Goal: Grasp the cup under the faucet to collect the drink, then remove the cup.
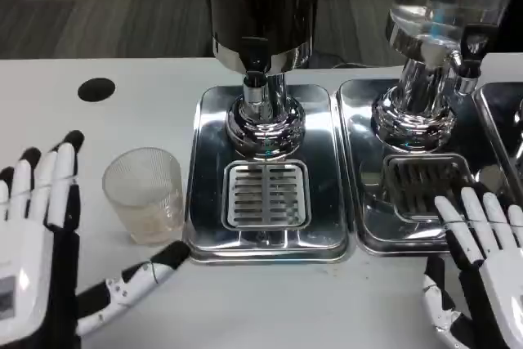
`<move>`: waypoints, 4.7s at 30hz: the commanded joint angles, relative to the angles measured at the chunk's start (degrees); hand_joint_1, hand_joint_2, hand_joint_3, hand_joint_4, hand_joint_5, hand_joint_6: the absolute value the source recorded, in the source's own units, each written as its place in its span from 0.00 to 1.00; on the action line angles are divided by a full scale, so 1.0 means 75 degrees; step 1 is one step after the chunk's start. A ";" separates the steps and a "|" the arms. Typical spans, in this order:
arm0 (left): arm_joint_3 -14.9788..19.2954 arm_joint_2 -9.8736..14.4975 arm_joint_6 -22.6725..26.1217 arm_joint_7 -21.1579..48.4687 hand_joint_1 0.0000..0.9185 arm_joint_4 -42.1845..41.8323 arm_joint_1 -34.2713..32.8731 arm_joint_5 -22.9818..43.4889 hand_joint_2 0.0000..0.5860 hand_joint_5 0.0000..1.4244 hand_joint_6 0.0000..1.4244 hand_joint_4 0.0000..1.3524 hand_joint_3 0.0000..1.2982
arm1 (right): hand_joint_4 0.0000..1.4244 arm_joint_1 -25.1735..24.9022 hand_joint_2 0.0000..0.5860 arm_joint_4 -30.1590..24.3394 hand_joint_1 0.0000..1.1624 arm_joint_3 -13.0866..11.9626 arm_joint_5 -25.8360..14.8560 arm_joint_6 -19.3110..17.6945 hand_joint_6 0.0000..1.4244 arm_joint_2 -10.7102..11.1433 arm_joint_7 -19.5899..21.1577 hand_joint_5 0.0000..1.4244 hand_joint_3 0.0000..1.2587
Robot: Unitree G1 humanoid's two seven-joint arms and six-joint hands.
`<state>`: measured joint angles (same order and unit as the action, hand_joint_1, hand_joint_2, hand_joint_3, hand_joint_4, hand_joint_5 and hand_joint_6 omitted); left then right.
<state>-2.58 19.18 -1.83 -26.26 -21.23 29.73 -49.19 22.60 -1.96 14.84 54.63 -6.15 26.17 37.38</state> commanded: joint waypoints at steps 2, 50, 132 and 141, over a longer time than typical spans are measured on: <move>0.0415 0.0058 0.0114 0.0411 0.00 0.0465 -0.0866 0.0368 0.02 0.01 0.00 0.00 0.02 | 0.00 0.0156 0.99 -0.0240 0.21 -0.0176 0.0007 0.0089 0.00 -0.0023 -0.0125 0.00 0.09; -0.1176 0.0052 0.2395 0.2077 0.28 0.3500 -0.4291 0.0414 0.12 0.36 0.48 0.15 0.19 | 0.00 -0.0364 0.98 0.0688 0.24 -0.0062 -0.0395 -0.0149 0.00 -0.0254 -0.0231 0.00 0.14; -0.2673 -0.1310 0.2591 0.0521 0.68 0.4584 -0.6107 -0.0803 0.06 0.57 0.81 0.43 0.48 | 0.00 -0.0152 0.98 0.0480 0.18 -0.0448 -0.0781 -0.0412 0.00 -0.0250 -0.0305 0.00 0.20; -0.2965 -0.1675 0.2401 -0.0101 0.67 0.5747 -0.6629 -0.0658 0.06 0.58 0.81 0.43 0.48 | 0.00 -0.0015 0.99 0.0319 0.18 -0.0581 -0.0779 -0.0405 0.00 -0.0220 -0.0366 0.00 0.20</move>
<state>-24.36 6.97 17.44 -24.14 20.54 -18.12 -54.33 22.05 1.24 11.09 49.24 -8.99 24.33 35.06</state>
